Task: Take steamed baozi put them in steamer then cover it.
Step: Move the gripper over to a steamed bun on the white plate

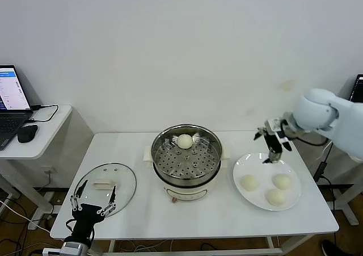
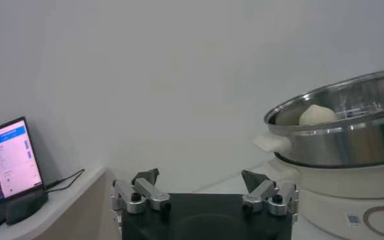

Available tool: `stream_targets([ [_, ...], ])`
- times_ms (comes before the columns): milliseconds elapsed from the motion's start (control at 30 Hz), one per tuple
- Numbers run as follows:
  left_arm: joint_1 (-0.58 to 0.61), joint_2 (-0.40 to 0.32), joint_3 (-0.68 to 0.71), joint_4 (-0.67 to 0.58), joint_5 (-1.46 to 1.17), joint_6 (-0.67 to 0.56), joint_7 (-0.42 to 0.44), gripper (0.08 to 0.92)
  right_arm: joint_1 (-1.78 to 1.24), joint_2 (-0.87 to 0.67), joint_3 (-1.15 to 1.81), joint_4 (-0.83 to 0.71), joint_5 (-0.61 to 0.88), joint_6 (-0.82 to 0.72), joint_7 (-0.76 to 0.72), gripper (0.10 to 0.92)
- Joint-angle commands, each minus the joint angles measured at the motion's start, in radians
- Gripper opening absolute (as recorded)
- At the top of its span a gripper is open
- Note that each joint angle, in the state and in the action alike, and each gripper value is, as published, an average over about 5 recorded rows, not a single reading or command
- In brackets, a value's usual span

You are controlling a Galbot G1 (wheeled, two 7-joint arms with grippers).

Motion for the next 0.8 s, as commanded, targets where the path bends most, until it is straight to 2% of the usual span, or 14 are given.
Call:
stream_targets([
  [33, -0.001, 0.000, -0.002, 0.001, 0.001, 0.005, 0.001, 0.823, -0.401, -0.062, 0.279, -0.081, -0.173, 0.044, -0.044, 0.823],
  [400, -0.001, -0.007, -0.015, 0.003, 0.005, 0.007, 0.002, 0.823, -0.620, 0.075, 0.408, -0.254, -0.255, 0.088, -0.019, 0.823],
  [800, 0.006, -0.012, -0.028, 0.007, 0.009, 0.006, 0.004, 0.823, -0.665, 0.247, 0.456, -0.367, -0.286, 0.102, 0.016, 0.823],
])
